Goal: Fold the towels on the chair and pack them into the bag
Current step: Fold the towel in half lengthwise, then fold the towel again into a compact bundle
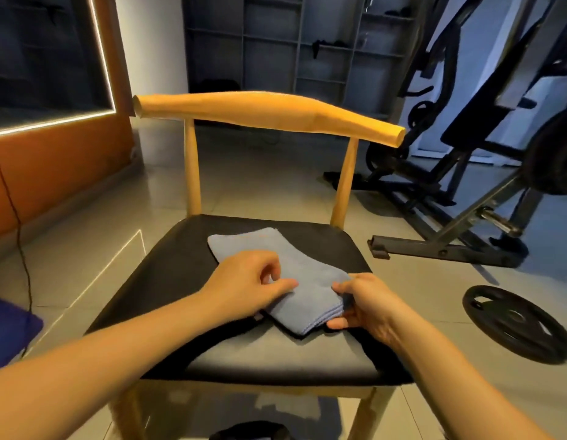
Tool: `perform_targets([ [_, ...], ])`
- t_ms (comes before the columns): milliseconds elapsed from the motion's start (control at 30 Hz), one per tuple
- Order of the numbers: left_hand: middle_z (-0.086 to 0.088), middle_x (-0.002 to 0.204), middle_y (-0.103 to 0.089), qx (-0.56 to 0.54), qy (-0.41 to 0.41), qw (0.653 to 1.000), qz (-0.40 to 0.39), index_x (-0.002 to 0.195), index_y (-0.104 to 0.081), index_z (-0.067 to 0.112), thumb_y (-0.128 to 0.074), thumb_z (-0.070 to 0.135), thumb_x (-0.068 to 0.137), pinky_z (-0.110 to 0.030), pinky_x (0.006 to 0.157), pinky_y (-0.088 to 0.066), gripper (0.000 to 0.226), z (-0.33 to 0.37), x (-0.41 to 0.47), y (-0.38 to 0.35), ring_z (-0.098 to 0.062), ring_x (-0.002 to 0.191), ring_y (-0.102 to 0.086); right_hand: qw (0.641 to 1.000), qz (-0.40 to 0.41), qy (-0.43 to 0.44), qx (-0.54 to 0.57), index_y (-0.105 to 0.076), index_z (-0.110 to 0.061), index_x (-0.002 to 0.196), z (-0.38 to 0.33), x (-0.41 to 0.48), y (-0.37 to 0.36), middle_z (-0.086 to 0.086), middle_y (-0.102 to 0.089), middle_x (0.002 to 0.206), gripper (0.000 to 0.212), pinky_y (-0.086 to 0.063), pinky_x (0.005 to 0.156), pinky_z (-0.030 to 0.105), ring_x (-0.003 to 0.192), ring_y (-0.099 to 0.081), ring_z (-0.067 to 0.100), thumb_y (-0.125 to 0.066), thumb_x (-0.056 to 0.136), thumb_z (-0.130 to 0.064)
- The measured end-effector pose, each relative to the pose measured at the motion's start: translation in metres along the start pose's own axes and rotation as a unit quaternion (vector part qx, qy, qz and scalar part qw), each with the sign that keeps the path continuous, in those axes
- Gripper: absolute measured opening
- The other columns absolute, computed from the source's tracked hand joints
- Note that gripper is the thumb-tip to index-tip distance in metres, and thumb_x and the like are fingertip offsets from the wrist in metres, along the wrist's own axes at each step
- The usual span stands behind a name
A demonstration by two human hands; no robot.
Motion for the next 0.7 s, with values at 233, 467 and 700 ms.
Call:
perform_targets([
  [233, 0.009, 0.099, -0.057, 0.099, -0.024, 0.992, 0.077, 0.109, -0.051, 0.025, -0.059, 0.079, 0.073, -0.036, 0.076, -0.046, 0.065, 0.042, -0.039, -0.021, -0.015, 0.091, -0.053, 0.986, -0.041, 0.003, 0.163, -0.061, 0.003, 0.115, -0.027, -0.025, -0.030, 0.019, -0.072, 0.094, 0.020, -0.059, 0.047, 0.031, 0.074, -0.071, 0.028, -0.048, 0.104, -0.008],
  [467, 0.009, 0.076, -0.064, 0.060, 0.026, 0.986, 0.151, 0.089, -0.058, 0.028, -0.065, 0.024, 0.083, -0.036, 0.061, -0.045, 0.009, 0.023, -0.056, 0.024, -0.017, 0.070, -0.058, 0.991, -0.062, 0.025, 0.113, -0.063, -0.008, 0.103, -0.044, -0.044, -0.037, 0.013, -0.077, 0.083, 0.013, -0.062, 0.055, 0.031, 0.068, -0.076, 0.027, -0.051, 0.103, -0.013],
  [700, 0.011, 0.086, -0.070, 0.065, -0.014, 0.967, 0.247, 0.094, -0.069, 0.027, -0.068, 0.014, 0.084, -0.031, 0.066, -0.048, 0.017, 0.024, -0.050, 0.113, -0.014, 0.076, -0.061, 0.975, 0.010, 0.197, 0.107, -0.065, 0.002, 0.109, -0.094, -0.070, -0.042, 0.017, -0.075, 0.089, 0.017, -0.060, 0.051, 0.030, 0.062, -0.075, 0.025, -0.062, 0.099, -0.010],
])
Point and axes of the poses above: each hand's wrist, its own x-axis towards the middle knuckle, its own y-axis out of the back of the hand, z = x × y, the point moved 1 cm from there along x, towards the middle knuckle
